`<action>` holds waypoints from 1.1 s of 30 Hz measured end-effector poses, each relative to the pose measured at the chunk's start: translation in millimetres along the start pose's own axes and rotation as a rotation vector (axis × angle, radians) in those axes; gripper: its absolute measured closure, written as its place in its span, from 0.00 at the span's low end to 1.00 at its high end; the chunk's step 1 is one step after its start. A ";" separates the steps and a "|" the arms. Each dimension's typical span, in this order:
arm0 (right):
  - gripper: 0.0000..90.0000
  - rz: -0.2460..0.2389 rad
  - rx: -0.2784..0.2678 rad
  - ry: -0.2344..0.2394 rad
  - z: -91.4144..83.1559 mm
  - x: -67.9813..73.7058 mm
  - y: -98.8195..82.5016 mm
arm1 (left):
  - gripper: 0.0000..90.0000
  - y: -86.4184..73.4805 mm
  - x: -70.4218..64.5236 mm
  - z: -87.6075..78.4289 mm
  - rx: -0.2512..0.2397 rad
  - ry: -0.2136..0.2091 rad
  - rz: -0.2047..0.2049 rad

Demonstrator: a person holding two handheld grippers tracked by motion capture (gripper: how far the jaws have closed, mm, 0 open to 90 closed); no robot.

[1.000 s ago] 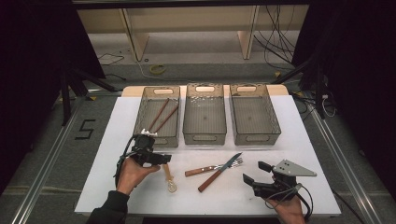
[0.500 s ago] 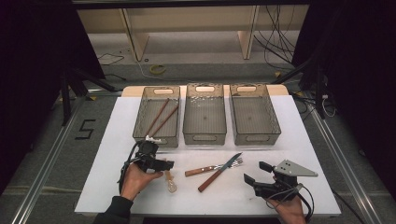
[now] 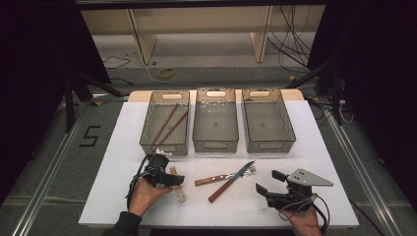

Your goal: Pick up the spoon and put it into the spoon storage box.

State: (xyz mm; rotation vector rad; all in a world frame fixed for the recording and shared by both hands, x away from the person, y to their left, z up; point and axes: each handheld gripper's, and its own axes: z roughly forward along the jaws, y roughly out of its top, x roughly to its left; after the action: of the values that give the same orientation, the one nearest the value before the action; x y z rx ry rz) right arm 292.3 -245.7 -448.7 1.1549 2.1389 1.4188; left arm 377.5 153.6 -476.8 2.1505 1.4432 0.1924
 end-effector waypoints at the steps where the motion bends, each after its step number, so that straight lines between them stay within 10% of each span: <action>1: 0.26 0.002 0.000 0.000 0.0 -0.3 0.0 | 0.21 -0.3 -0.6 0.4 0.001 0.003 0.001; 15: 0.26 -0.009 0.003 -0.001 0.6 2.1 0.4 | 0.28 -4.1 -10.4 2.7 0.002 0.029 0.047; 33: 0.26 -0.015 0.007 -0.001 1.2 3.2 0.8 | 0.65 -5.3 -19.4 2.5 -0.011 0.068 0.155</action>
State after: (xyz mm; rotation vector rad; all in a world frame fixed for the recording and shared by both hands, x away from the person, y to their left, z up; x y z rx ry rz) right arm 291.5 -242.3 -448.1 1.1397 2.1493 1.4051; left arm 366.0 136.9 -478.2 2.2671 1.3085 0.3324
